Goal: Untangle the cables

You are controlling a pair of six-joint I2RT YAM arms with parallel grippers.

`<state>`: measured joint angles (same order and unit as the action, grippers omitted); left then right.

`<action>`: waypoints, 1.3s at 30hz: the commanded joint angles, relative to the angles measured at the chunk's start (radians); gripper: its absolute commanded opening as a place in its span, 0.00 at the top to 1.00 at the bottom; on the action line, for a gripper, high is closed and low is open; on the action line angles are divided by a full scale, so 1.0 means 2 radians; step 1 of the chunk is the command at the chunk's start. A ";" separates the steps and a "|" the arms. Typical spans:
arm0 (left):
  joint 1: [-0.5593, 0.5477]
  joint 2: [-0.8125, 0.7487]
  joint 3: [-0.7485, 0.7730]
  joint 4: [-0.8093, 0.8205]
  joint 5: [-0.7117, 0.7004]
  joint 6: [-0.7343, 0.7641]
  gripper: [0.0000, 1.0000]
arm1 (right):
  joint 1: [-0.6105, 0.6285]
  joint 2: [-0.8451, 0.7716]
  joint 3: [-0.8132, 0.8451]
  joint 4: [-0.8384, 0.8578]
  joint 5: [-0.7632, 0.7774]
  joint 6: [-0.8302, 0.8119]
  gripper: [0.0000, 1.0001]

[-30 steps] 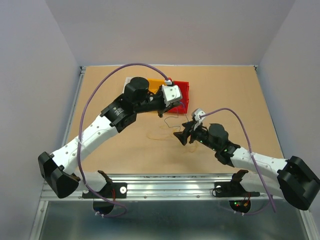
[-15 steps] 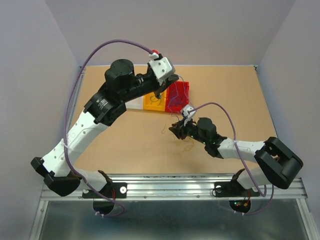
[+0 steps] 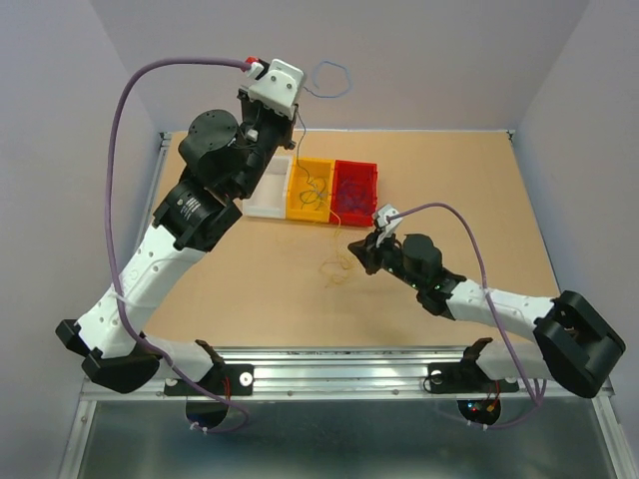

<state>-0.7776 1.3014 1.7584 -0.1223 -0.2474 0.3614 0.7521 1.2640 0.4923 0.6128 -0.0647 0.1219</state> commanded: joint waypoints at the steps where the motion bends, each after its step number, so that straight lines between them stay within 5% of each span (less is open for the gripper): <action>1: 0.009 0.004 0.014 0.059 -0.105 0.016 1.00 | -0.001 -0.044 0.023 -0.075 0.060 0.020 1.00; 5: 0.012 0.002 0.008 0.076 -0.102 0.014 1.00 | -0.001 -0.098 0.005 -0.109 0.061 0.026 0.98; 6: 0.012 -0.005 0.005 0.076 -0.081 0.012 1.00 | -0.001 -0.107 -0.004 -0.110 0.048 0.020 0.70; 10: 0.012 -0.022 -0.009 0.063 -0.004 -0.007 1.00 | -0.001 -0.145 -0.037 -0.047 0.000 -0.007 0.24; 16: 0.011 -0.025 -0.007 0.037 0.035 -0.034 1.00 | -0.001 -0.103 -0.036 0.029 -0.021 -0.013 0.01; 34: 0.010 -0.009 0.001 0.004 0.170 -0.100 1.00 | -0.001 0.122 0.051 0.276 -0.170 0.030 0.00; 37: 0.010 -0.004 0.007 -0.002 0.178 -0.109 1.00 | -0.001 0.143 0.063 0.293 -0.156 0.033 0.11; 38: 0.010 -0.005 0.008 -0.003 0.183 -0.110 1.00 | -0.001 0.147 0.067 0.293 -0.153 0.033 0.33; 39: 0.010 -0.005 0.010 -0.003 0.184 -0.112 1.00 | 0.000 0.151 0.073 0.294 -0.151 0.033 0.44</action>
<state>-0.7532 1.2945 1.7325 -0.1501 0.0677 0.1734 0.7521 1.5467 0.5606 1.0718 -0.3595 0.1802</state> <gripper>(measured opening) 0.033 0.697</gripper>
